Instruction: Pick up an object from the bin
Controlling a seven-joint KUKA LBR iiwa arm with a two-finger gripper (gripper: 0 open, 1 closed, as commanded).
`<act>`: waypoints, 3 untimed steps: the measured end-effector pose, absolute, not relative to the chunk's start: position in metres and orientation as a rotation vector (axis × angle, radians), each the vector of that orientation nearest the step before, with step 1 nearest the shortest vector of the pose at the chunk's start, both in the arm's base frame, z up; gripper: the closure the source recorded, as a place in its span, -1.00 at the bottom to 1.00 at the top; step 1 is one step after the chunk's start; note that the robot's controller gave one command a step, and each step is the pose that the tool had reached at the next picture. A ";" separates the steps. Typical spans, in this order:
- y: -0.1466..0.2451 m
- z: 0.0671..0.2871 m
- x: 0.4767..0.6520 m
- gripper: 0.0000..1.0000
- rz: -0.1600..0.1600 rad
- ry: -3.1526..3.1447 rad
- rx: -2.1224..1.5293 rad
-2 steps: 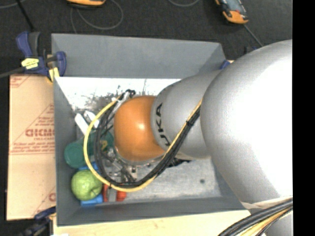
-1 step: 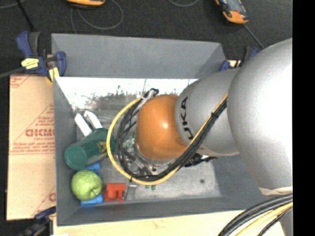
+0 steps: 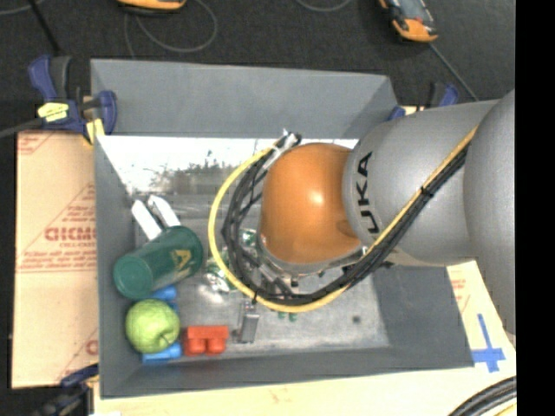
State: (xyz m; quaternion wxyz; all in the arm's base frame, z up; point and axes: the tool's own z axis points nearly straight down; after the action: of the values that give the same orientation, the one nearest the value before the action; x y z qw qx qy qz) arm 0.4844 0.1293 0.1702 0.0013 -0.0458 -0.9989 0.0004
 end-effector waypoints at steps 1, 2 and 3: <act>0.118 0.177 0.519 -1.00 -0.004 -3.130 -0.348; 0.141 0.164 0.550 -1.00 0.003 -3.141 -0.179; 0.156 0.160 0.556 -1.00 -0.003 -3.142 -0.146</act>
Offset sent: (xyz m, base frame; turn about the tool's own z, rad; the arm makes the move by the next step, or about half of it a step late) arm 0.0737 0.0259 -0.0112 -0.0007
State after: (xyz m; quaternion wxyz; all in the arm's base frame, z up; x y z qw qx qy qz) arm 0.5559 0.1555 0.1596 -0.0020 -0.0466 -0.9989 -0.0010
